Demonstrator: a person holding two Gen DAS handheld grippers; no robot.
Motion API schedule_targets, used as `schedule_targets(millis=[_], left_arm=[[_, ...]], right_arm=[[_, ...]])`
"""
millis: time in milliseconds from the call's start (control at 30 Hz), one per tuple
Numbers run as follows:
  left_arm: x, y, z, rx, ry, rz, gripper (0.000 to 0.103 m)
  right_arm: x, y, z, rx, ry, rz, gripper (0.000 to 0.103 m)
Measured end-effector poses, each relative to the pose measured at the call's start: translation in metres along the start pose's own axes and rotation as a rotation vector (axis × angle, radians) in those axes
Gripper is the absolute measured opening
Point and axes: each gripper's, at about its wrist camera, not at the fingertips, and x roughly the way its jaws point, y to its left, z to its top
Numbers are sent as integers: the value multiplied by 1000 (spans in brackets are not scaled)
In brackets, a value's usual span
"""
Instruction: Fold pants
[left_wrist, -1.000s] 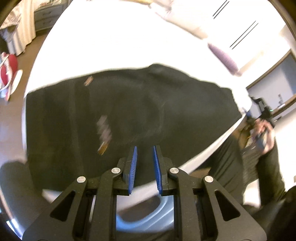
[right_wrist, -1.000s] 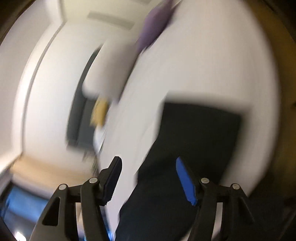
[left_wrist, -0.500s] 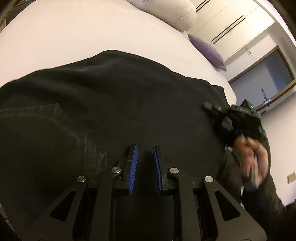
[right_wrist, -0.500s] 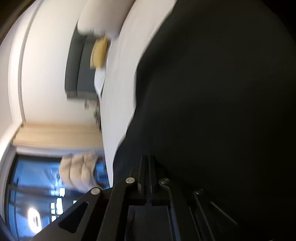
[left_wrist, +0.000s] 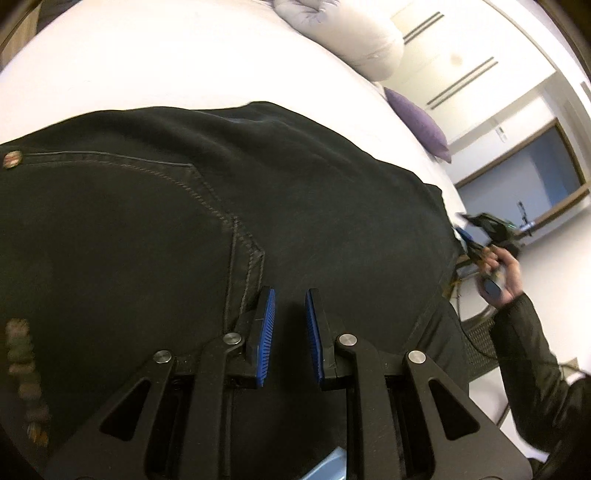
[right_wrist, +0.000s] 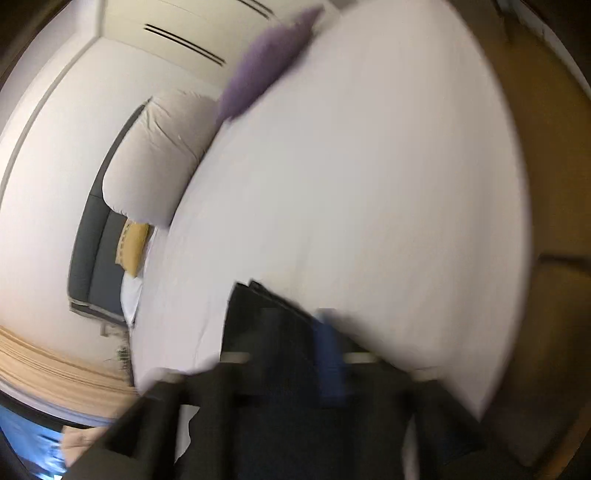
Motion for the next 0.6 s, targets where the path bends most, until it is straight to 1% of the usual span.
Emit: schedule_targets(millis=[33, 67, 133, 200, 233, 333, 400, 433, 467, 600], left_arm=[[-1, -3, 0, 0, 2, 14, 17], [1, -9, 2, 2, 6, 29, 17], [9, -21, 8, 13, 18, 48, 17], [15, -28, 11, 28, 32, 54, 17], [19, -30, 13, 36, 35, 61, 17], [20, -30, 17, 45, 45, 69, 17], [24, -27, 18, 34, 52, 59, 17], [24, -25, 18, 26, 52, 52, 17], [24, -24, 17, 23, 50, 46, 17], [21, -20, 14, 32, 44, 50, 17]], right_arm=[[-14, 3, -2, -12, -13, 13, 65], [-28, 4, -8, -31, -11, 44, 66], [-34, 12, -19, -31, -4, 46, 66], [-47, -8, -23, -1, 1, 42, 66], [-46, -7, -27, 16, 4, 36, 66], [-42, -33, -33, 94, 41, 26, 65], [-33, -33, -40, 129, 71, 13, 64], [-28, -33, -41, 134, 73, 14, 64], [-32, -35, -44, 140, 74, 21, 64], [-8, -46, -42, 219, 91, 65, 64]])
